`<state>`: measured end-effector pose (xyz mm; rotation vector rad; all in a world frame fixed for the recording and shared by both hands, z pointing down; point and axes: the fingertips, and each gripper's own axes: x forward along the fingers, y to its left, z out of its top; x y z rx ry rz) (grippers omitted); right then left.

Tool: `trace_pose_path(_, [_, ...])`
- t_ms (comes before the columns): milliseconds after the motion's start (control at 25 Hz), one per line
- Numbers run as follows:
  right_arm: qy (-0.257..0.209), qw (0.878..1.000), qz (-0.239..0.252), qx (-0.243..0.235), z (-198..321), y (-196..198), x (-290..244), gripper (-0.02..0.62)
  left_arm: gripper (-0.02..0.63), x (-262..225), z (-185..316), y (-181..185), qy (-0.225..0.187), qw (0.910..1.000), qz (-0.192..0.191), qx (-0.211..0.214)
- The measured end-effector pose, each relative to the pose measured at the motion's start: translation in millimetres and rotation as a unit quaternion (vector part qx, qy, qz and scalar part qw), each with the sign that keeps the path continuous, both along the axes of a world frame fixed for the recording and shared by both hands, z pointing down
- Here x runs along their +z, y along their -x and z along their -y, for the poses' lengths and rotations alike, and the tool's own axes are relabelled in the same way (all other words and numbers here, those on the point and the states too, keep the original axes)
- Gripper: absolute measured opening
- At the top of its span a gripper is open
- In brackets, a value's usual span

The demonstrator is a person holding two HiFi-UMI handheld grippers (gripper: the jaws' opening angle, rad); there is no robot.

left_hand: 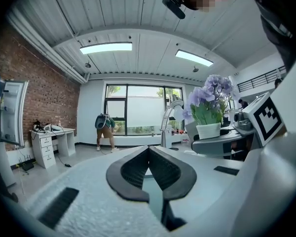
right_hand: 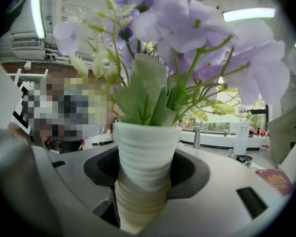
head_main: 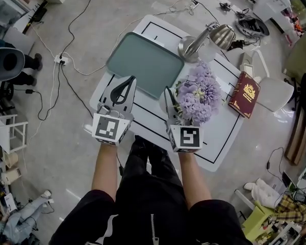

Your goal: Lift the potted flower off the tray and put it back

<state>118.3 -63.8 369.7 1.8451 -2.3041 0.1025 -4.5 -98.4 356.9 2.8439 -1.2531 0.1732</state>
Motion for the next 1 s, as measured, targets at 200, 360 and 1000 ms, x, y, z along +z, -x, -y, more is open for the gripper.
trace_pose_path(200, [-0.005,1.0,0.011,-0.002,5,4,1,0.249,0.003,7,1,1,0.008,1.0,0.0,-0.002])
trace_pose_path(360, [-0.011,1.0,0.012,-0.012,16,15,0,0.247,0.003,16,1,6,0.012,0.9999,-0.001,0.003])
trace_pose_path(1000, [-0.04,0.998,0.003,-0.058,82,53,-10,0.249,0.003,42,-5,61,0.049,0.9972,-0.001,-0.056])
